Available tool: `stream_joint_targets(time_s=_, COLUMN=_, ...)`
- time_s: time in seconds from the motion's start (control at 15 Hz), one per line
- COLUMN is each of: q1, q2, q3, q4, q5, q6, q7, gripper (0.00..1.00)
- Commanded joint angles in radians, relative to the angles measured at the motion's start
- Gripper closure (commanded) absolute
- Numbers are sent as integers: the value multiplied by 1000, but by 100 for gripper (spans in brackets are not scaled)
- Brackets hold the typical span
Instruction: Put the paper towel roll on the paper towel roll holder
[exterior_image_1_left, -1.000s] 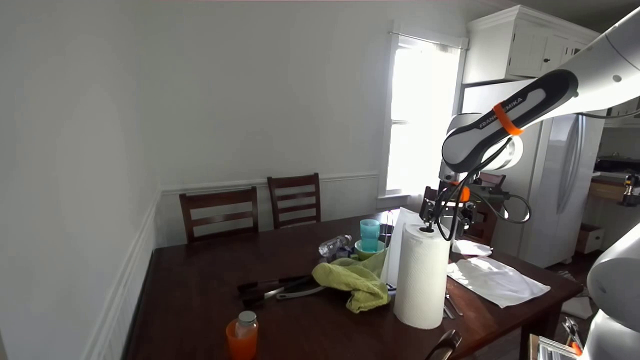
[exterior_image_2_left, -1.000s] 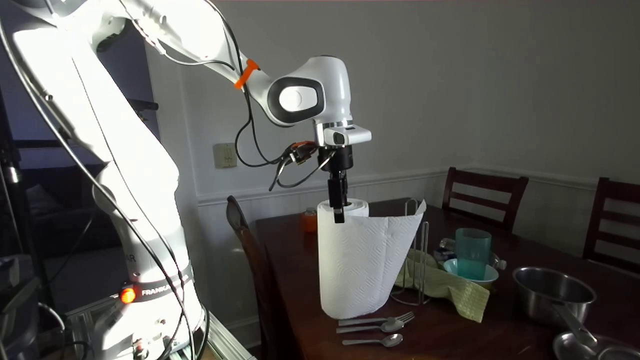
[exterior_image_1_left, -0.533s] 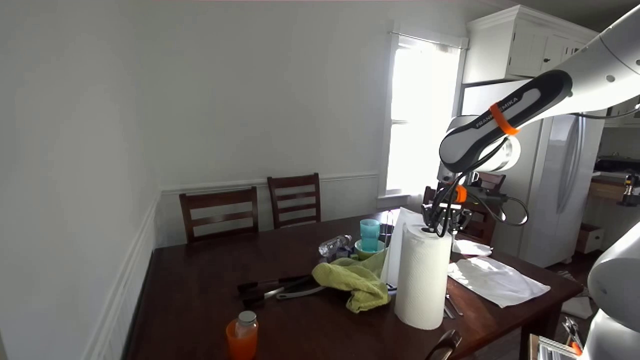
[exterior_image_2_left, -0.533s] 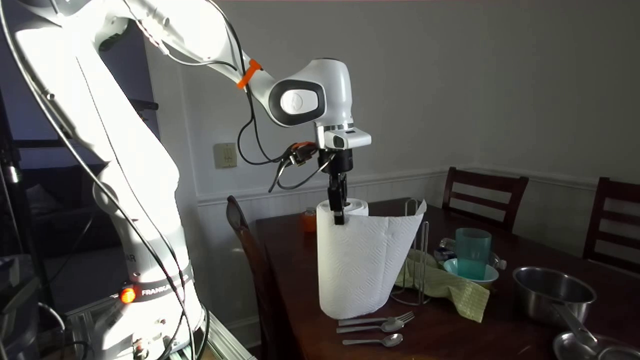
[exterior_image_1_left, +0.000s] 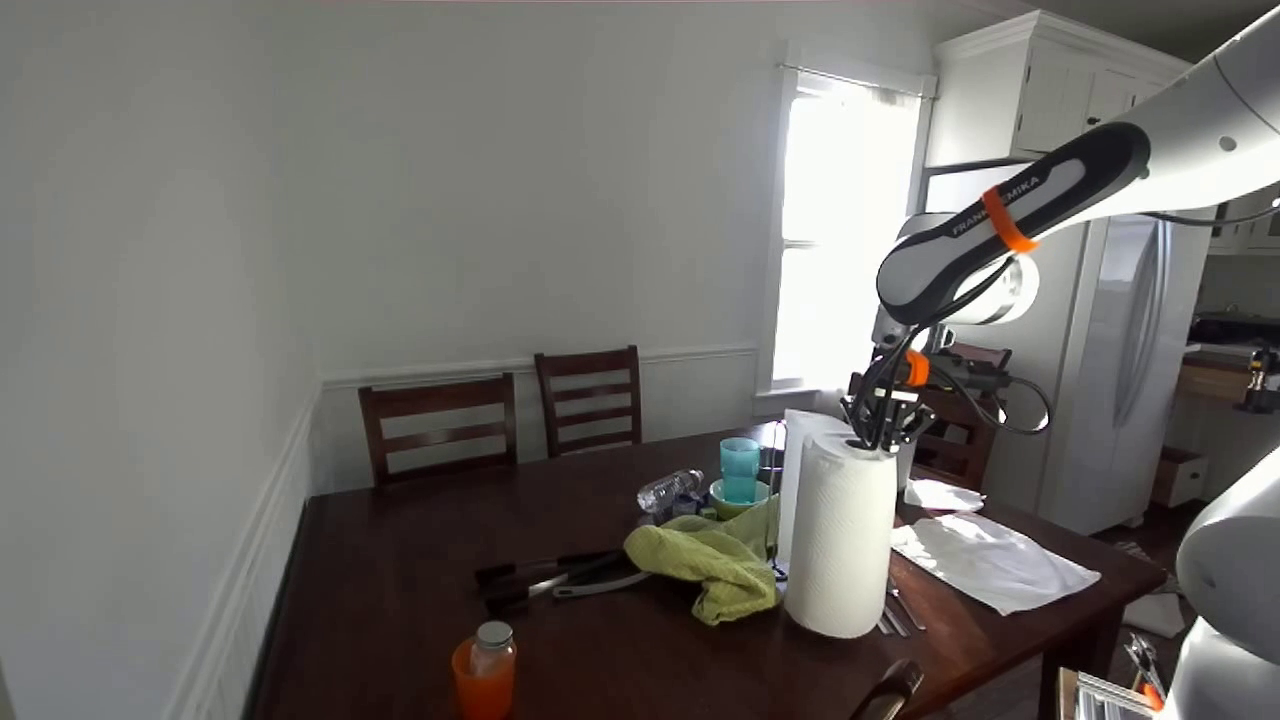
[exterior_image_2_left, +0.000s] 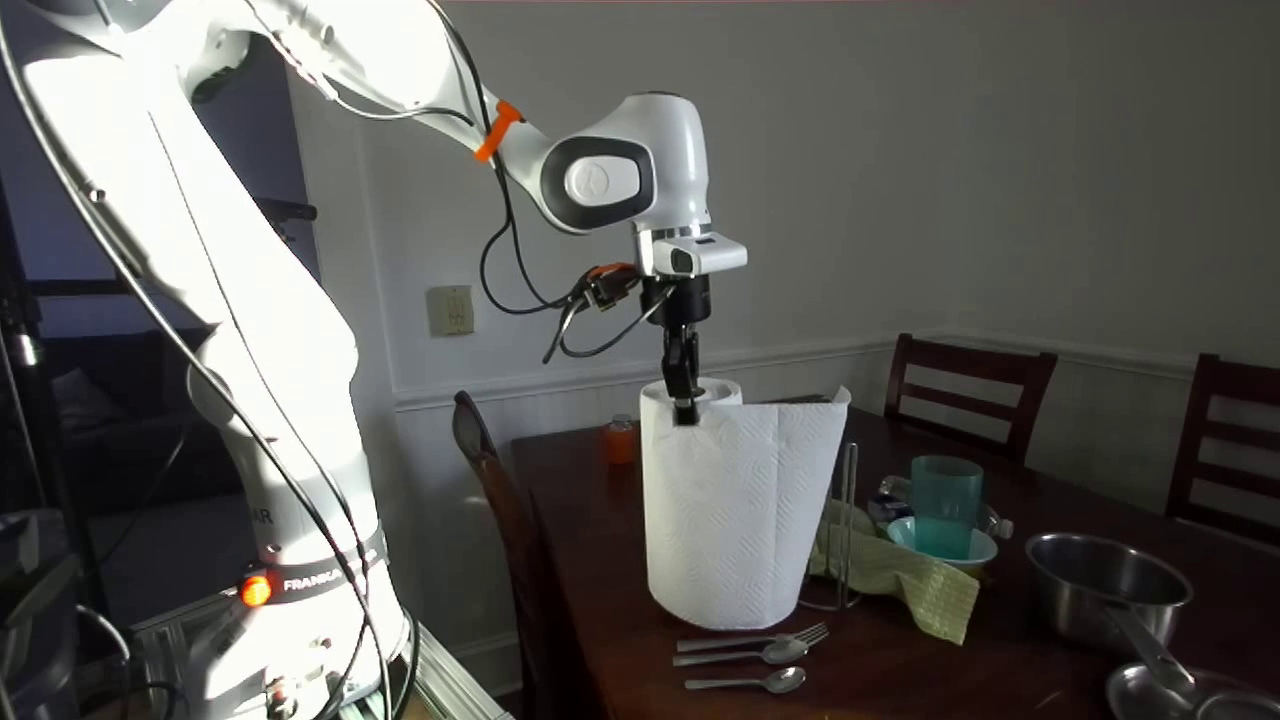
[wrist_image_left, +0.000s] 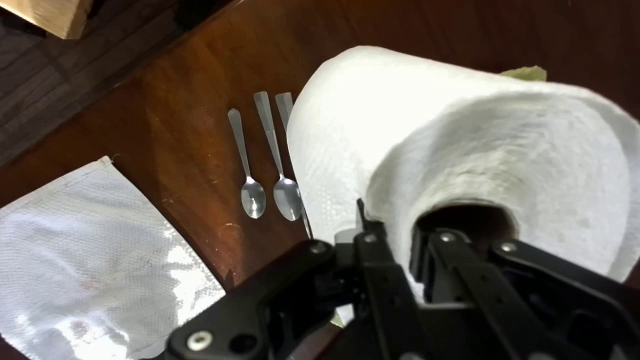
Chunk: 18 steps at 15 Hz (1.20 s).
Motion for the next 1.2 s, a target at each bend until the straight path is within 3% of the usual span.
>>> stream_joint_targets(time_s=0.0, q1=8, q2=-70, q3=5, q4=73, q5=1, q6=-124, q7=18, gripper=96)
stream_joint_targets(time_s=0.53, q1=17, q2=-126, q3=24, q4=343, q5=-45, q6=-388, q7=-3, gripper=96)
stream_joint_targets(time_s=0.73, q1=18, q2=-104, q3=15, q4=445, q5=-71, q6=-412, q7=-15, gripper=96)
stream_joint_targets(time_s=1.13, q1=20, q2=-36, q3=-27, q4=562, q5=-90, q6=-335, q7=-28, gripper=96)
